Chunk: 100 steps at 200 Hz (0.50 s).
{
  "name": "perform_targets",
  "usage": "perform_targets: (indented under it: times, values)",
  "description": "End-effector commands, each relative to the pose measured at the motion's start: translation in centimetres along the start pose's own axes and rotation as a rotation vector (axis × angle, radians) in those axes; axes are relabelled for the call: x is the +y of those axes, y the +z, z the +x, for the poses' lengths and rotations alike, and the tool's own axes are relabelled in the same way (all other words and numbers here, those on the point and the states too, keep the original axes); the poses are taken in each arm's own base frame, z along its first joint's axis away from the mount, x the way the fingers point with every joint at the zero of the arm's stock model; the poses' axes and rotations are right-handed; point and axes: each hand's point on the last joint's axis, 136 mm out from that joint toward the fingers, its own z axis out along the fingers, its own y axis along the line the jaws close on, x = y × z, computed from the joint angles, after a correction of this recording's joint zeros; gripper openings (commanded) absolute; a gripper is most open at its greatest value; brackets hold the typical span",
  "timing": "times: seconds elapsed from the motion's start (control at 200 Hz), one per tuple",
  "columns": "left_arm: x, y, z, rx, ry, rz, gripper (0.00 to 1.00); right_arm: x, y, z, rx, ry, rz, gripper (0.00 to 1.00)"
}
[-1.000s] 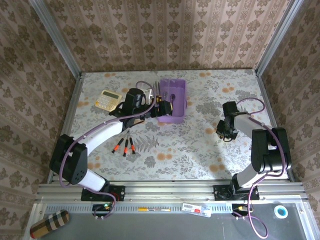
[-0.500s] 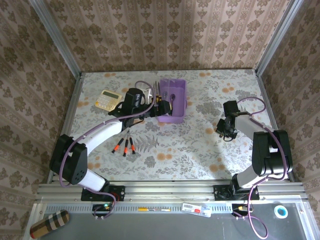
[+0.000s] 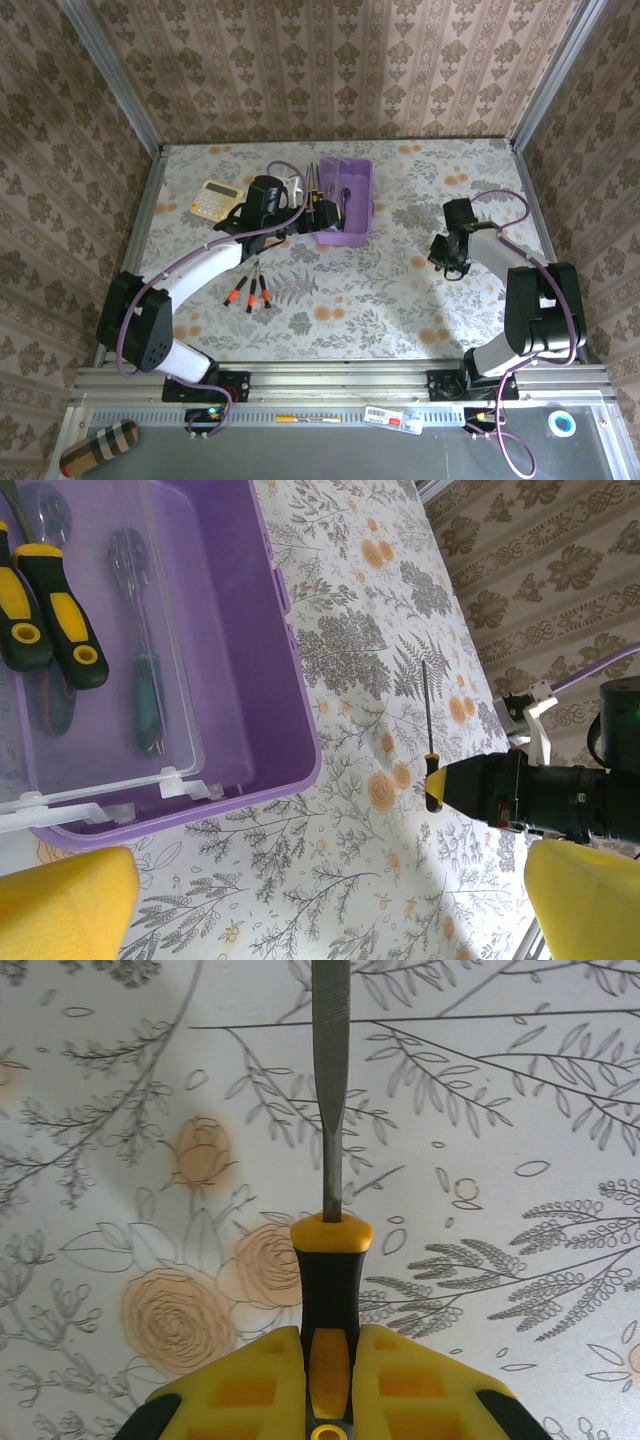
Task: Pack the tool kit
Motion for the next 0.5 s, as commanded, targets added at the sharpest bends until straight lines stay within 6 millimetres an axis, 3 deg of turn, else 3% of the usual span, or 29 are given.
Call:
perform_targets:
  times: [0.0,0.295,0.47,0.495]
  values:
    - [-0.9,-1.0,-1.5,-0.040,0.036,0.011,1.00,2.0,-1.8,-1.2,-0.046,-0.024,-0.051,0.15]
    - [0.0,-2.7,-3.6,-0.108,0.030,-0.007,1.00,7.1,-3.9,-1.6,-0.082,-0.111,-0.135,0.15]
    - [1.5,-4.3,-5.4,-0.169,0.008,-0.039,1.00,12.5,-5.6,-2.1,-0.113,-0.188,-0.204,0.15]
    - [2.5,-4.9,-6.2,-0.193,-0.007,-0.057,1.00,13.6,-5.8,-2.2,-0.117,-0.201,-0.218,0.15]
